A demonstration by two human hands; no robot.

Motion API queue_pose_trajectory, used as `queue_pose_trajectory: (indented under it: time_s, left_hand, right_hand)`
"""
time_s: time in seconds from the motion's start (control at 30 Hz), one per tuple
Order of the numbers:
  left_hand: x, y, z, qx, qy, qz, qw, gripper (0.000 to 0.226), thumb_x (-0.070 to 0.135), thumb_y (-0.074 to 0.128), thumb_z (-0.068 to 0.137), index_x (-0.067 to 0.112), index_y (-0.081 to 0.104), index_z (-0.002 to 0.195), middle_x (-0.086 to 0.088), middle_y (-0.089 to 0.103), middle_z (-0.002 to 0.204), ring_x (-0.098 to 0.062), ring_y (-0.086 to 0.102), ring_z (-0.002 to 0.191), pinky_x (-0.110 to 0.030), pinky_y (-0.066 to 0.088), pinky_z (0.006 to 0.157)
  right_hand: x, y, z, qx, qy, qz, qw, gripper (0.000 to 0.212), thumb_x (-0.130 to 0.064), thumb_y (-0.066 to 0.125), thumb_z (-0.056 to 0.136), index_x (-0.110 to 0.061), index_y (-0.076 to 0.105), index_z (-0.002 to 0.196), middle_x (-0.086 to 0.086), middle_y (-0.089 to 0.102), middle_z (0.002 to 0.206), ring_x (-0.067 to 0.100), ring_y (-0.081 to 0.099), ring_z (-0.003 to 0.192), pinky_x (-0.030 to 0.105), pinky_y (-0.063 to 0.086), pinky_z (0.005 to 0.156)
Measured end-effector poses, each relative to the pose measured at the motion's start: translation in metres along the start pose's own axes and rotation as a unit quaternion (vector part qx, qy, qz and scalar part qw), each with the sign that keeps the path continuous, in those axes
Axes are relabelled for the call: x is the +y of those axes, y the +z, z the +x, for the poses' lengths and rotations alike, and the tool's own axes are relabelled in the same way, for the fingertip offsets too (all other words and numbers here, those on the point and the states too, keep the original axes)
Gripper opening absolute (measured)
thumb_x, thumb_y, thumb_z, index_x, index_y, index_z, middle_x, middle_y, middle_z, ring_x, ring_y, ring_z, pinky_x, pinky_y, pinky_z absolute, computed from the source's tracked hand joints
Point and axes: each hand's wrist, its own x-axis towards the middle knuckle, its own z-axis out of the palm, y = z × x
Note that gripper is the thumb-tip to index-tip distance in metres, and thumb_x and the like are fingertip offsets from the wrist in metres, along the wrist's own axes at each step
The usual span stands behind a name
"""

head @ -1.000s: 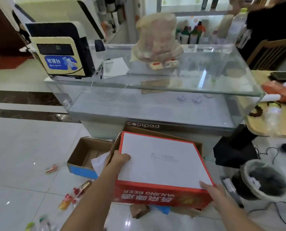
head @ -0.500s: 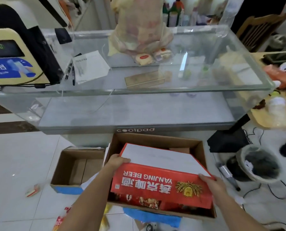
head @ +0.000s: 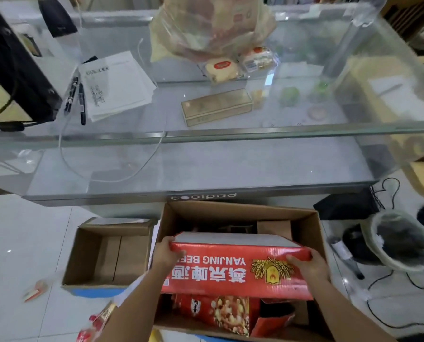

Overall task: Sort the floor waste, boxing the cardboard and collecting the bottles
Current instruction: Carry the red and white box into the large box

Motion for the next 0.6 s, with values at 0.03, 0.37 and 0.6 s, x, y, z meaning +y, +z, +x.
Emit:
queue_pose_trajectory:
  time_s: [0.03, 0.37, 0.6]
  left_hand:
    - [-0.003, 0.001, 0.008, 0.008, -0.002, 0.008, 1.0, 0.048, 0.018, 0.065, 0.09, 0.01, 0.045, 0.133, -0.014, 0.056, 0.125, -0.028, 0.062, 0.107, -0.037, 0.054, 0.089]
    - [-0.018, 0.016, 0.057, 0.068, -0.017, 0.155, 0.985, 0.059, 0.04, 0.027, 0.103, 0.031, -0.004, 0.154, -0.016, -0.017, 0.159, -0.035, -0.008, 0.148, -0.05, 0.008, 0.121]
    - [-0.029, 0.023, 0.079, 0.042, 0.004, 0.186, 0.982, 0.063, 0.042, 0.023, 0.103, 0.03, -0.015, 0.152, -0.016, -0.026, 0.157, -0.035, -0.014, 0.148, -0.05, 0.005, 0.12]
  right_hand:
    - [-0.009, 0.005, 0.002, 0.002, -0.009, -0.014, 1.0, 0.067, -0.031, 0.077, 0.076, -0.011, 0.05, 0.133, 0.018, 0.059, 0.125, 0.038, 0.045, 0.125, 0.05, 0.039, 0.105]
    - [-0.057, 0.06, 0.031, 0.007, -0.052, -0.062, 0.997, 0.064, -0.035, 0.067, 0.086, -0.011, 0.042, 0.139, 0.016, 0.046, 0.137, 0.038, 0.033, 0.132, 0.048, 0.035, 0.104]
    - [-0.054, 0.07, 0.038, 0.01, -0.049, -0.086, 0.995, 0.069, -0.041, 0.064, 0.086, -0.016, 0.033, 0.144, 0.015, 0.039, 0.142, 0.038, 0.033, 0.132, 0.05, 0.034, 0.104]
